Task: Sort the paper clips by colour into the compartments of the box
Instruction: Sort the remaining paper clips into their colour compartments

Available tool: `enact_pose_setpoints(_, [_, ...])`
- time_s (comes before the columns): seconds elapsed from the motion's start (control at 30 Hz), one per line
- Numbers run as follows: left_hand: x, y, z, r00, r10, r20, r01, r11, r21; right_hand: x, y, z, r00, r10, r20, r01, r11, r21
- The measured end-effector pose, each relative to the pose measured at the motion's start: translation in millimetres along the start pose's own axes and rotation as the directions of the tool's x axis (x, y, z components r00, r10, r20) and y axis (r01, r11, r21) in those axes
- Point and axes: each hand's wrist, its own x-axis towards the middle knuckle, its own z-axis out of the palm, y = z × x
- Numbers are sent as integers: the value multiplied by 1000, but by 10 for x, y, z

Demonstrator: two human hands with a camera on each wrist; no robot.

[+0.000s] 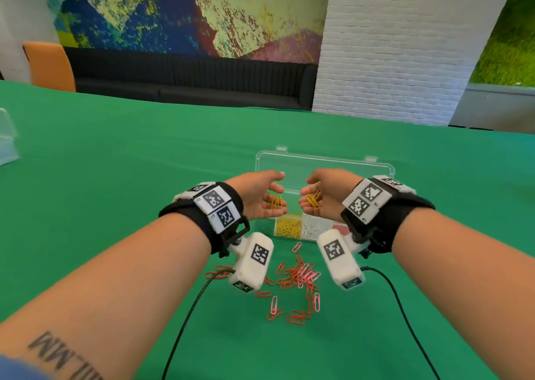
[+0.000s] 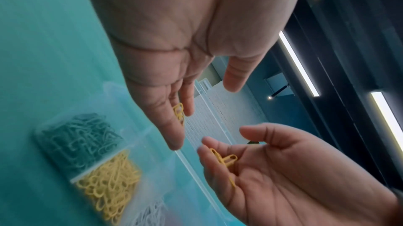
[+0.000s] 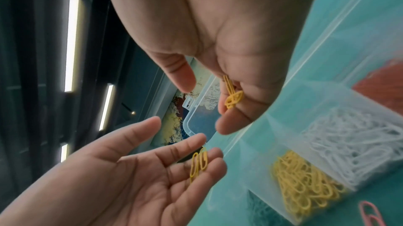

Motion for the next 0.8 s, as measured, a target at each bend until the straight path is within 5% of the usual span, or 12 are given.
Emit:
enact_pose_setpoints(0.3, [263,154,123,1000,-23,-21,24,999,42,420,-60,48,995,51,-81,-40,991,127])
enact_pose_setpoints(0.53, [232,126,82,1000,18,5,-18,997,68,422,-10,55,999,41,19,-43,991,126])
enact_pose_setpoints(0.7, [78,20,-57,993,115,12,-114,958,265,154,75,-23,992,-126,5,127,992,-28])
enact_pose_setpoints(0.8, [-57,-124,-190,982,179,66,-183,789,586,-46,190,-94,967,-254,23,245,902,-355])
